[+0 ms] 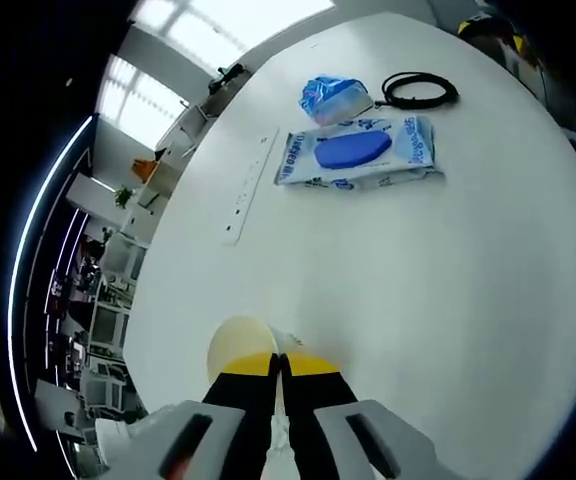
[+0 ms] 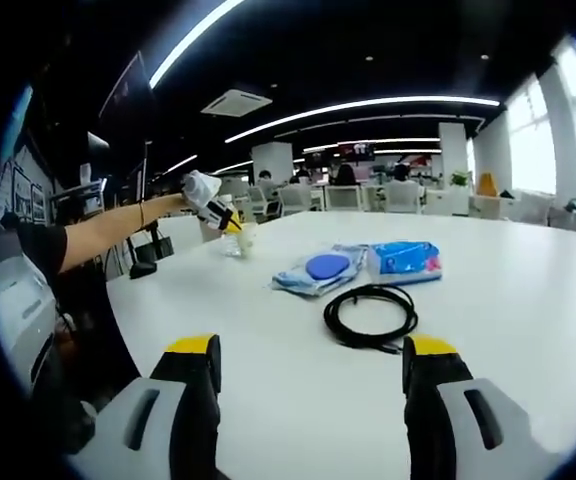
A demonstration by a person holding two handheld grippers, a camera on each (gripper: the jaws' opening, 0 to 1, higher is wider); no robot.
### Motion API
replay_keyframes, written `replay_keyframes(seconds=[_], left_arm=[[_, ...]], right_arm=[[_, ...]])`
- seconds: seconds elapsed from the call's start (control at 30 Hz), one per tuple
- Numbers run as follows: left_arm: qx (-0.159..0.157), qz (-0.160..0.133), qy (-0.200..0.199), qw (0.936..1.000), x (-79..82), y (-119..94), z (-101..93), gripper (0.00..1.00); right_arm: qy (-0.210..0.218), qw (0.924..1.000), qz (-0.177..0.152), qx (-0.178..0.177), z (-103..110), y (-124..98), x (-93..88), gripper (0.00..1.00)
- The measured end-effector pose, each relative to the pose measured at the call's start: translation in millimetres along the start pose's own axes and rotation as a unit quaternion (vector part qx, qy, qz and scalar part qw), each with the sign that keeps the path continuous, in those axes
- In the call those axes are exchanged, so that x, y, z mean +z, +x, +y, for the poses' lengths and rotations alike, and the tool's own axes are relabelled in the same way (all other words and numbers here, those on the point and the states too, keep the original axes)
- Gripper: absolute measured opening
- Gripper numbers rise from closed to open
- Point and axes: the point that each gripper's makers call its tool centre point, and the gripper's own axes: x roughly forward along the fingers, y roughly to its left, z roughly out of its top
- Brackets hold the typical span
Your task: Arrange the tabletop items into an orderly group along one side of the table until the central work area is clear of visible clutter.
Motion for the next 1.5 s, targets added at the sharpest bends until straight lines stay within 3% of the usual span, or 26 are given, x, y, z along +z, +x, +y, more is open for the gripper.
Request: replay_keyframes(seconds=[0.23,0.4,0.7,1.27,1.5], left_arm=[[-0.007,-0.001,-0.003,1.0000,0.1,-0.6,-2.2,0.01],[-0.015,-0.002,0.000,0.9999,-2.2,-1.2,-7.1,0.17],[-0.010,-0.015,-0.001,0.9998,4.3,-12.5,-4.4,0.20],[-0.006,-0.009,-0.009,0.9999,-8.9,-17.2,-6.5,0.21],[-0.001,-0.026,-0.006,0.9996,-3.5,-27.7,-9.9,0.25]], right_arm=[[0.002,1.0000,0.000,0.000,0.0,-0.9,-0.7,0.71],[0.005,1.0000,0.000,-0.001,-1.1,-1.9,-0.7,0.71],[0.009,1.0000,-0.002,0.004,1.5,-3.5,-0.2,0.71],[0.010,0.9999,-0.002,0.005,3.8,-5.0,-1.7,0.71],[0.010,0.9999,-0.001,0.006,4.0,-4.1,-2.7,0.71]])
